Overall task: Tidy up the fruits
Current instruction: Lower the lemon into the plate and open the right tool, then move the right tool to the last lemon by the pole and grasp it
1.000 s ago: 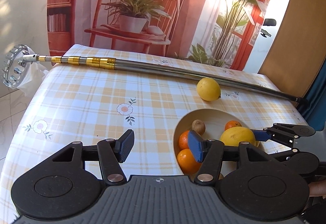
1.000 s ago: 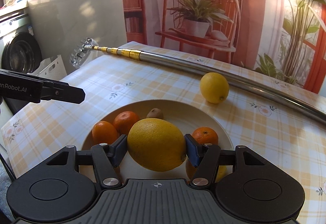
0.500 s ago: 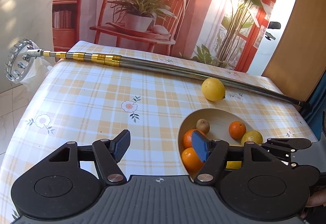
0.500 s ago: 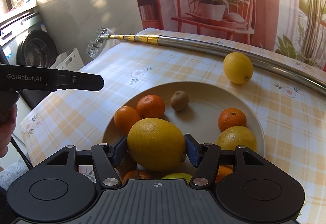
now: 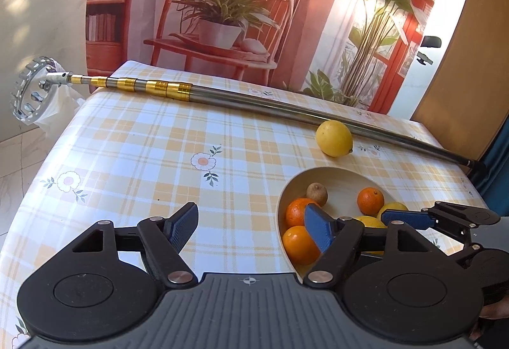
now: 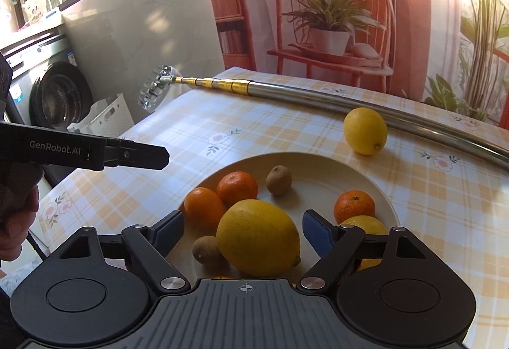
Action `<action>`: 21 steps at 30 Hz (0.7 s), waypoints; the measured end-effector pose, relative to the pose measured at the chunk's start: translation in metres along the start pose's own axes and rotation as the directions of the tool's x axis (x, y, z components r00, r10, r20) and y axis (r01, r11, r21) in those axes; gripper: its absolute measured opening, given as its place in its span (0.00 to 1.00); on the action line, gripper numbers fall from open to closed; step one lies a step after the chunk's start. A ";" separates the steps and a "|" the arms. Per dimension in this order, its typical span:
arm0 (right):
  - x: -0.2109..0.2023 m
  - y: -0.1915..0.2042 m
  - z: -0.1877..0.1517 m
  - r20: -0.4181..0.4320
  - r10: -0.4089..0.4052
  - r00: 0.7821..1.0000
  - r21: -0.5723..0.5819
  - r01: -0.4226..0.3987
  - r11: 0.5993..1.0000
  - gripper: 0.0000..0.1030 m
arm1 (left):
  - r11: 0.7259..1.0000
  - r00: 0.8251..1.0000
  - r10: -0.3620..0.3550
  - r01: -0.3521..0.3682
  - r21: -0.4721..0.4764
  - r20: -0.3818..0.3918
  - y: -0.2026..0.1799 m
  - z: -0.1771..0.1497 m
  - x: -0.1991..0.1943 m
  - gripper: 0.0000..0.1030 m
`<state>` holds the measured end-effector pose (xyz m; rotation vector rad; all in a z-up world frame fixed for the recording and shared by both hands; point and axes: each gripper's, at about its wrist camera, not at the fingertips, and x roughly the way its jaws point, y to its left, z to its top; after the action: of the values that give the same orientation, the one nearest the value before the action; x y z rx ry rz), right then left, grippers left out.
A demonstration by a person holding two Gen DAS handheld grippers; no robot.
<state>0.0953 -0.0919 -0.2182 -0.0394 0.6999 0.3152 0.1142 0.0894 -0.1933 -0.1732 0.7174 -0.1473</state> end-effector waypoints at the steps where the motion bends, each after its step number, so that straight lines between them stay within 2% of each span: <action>1: -0.002 -0.001 0.001 0.013 -0.002 1.000 0.004 0.002 1.000 0.79 | 1.000 1.000 0.001 -0.001 -0.003 0.000 0.000 0.000 0.000 0.75; 6: -0.014 -0.009 0.006 0.080 -0.034 0.996 0.020 0.033 0.999 0.88 | 1.000 1.000 -0.001 0.001 -0.017 0.004 0.002 0.002 0.000 0.78; 13: -0.031 -0.027 0.025 0.173 -0.131 0.976 0.001 0.133 0.991 0.89 | 1.000 1.000 0.006 -0.006 -0.015 0.011 0.005 0.018 0.000 0.87; 18: -0.043 -0.046 0.044 0.241 -0.188 0.952 -0.005 0.194 0.981 0.92 | 0.999 0.998 0.029 -0.030 0.015 0.057 0.006 0.041 -0.007 0.89; 21: -0.047 -0.062 0.055 0.259 -0.203 0.944 0.030 0.202 0.979 0.92 | 0.999 0.994 0.036 -0.040 0.033 0.099 0.003 0.057 -0.012 0.91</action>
<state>0.1147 -0.1561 -0.1507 -0.0653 0.4293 0.1178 0.1428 0.1008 -0.1440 -0.1326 0.6193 -0.1138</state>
